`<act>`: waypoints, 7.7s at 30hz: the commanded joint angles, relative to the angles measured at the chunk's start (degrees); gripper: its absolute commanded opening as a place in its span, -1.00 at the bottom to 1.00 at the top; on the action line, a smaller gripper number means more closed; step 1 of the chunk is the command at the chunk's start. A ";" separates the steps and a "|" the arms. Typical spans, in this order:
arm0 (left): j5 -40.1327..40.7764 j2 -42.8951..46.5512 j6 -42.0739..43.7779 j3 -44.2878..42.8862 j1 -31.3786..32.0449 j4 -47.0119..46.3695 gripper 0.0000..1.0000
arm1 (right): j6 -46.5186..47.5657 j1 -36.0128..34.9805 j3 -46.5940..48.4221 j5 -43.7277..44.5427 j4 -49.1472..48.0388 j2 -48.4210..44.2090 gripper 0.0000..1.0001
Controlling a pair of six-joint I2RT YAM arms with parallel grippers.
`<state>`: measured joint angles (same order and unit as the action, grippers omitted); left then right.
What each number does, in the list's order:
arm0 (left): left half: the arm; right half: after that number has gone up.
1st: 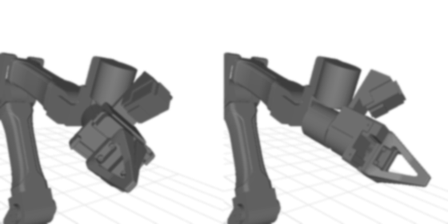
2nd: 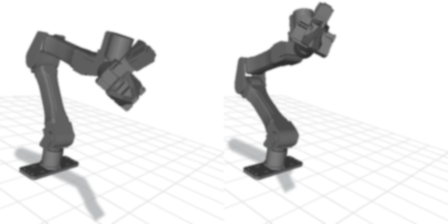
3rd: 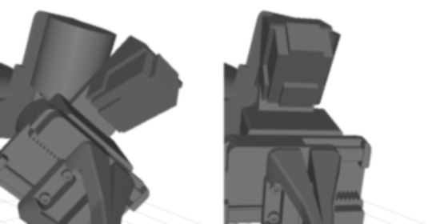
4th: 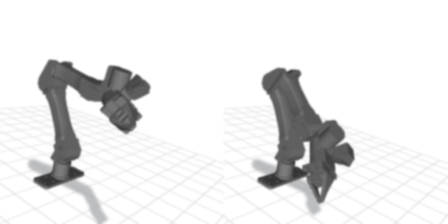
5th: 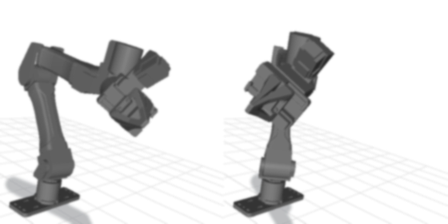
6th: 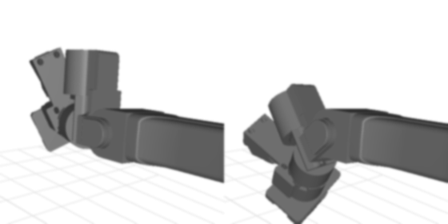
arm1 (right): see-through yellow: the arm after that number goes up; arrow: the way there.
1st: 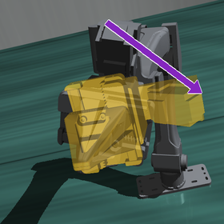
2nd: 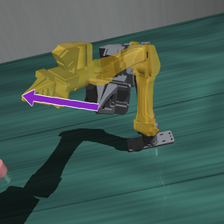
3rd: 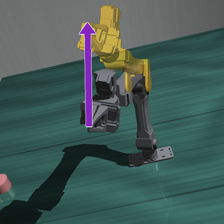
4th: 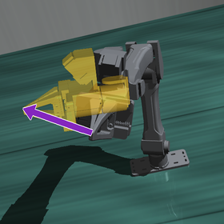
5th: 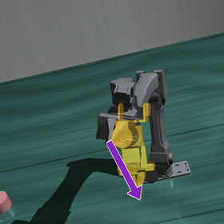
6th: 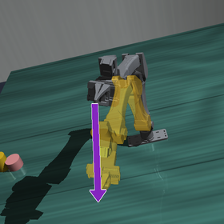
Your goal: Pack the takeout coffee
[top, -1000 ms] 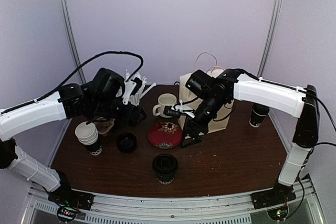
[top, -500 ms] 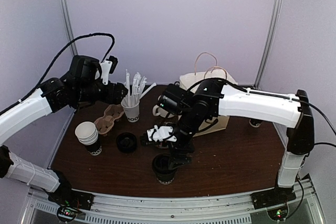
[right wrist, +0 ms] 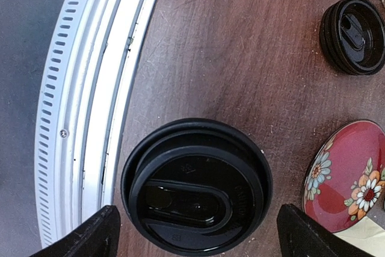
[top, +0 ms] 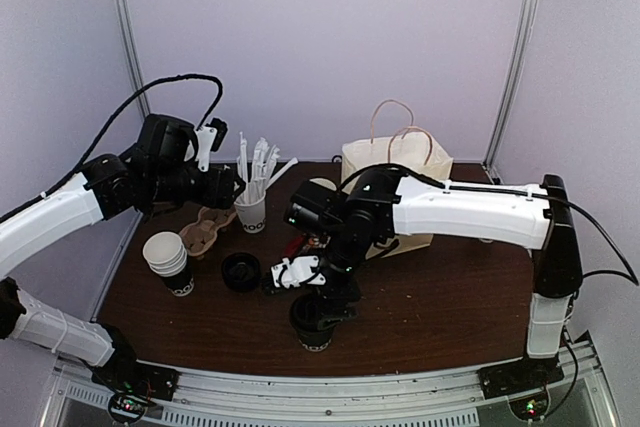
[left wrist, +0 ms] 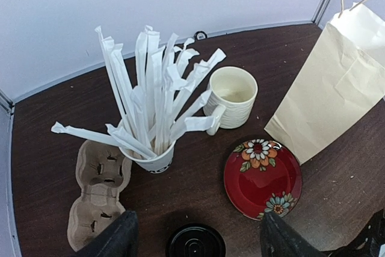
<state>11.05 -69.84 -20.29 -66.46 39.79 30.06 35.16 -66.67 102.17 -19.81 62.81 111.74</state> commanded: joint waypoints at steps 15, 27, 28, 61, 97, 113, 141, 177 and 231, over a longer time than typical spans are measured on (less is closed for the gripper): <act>-1.21 -0.08 -0.98 1.15 -0.07 -1.72 0.43 | -1.43 -1.95 0.25 5.24 -1.63 0.72 0.50; -1.05 -0.39 -0.35 0.39 -0.07 -1.24 0.43 | -3.60 -0.31 -4.20 7.24 2.03 -6.30 0.40; -0.97 -0.46 -0.17 0.30 -0.06 -1.16 0.43 | -4.13 0.49 -5.50 7.18 2.32 -7.60 0.41; -5.55 -8.20 1.18 -8.54 -0.15 -1.43 0.42 | -3.03 76.54 -30.94 1.58 4.88 -30.23 0.46; 0.60 -10.10 6.06 -16.43 -6.31 37.82 0.17 | -6.90 56.16 -6.62 -11.28 1.12 -28.43 0.63; -11.95 -30.07 14.46 -21.46 -23.69 30.14 -0.15 | -9.25 50.59 -14.60 -8.50 -4.65 -31.91 0.62; -7.33 -24.61 21.46 -2.64 -23.88 7.06 -0.10 | -11.37 50.59 -17.16 -11.64 -7.03 -30.37 0.61; -4.67 -35.60 20.93 -5.81 -33.28 11.94 -0.10 | -12.46 50.59 -20.19 -14.08 -8.94 -30.11 0.61; -25.21 -35.31 36.29 -5.66 -36.45 6.34 -0.09 | -14.10 50.59 -21.16 -16.99 -11.47 -28.07 0.62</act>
<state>-15.44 -104.05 15.27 -73.25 3.11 39.40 22.02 -15.79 81.78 -35.86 52.77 83.20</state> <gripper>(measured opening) 0.456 0.810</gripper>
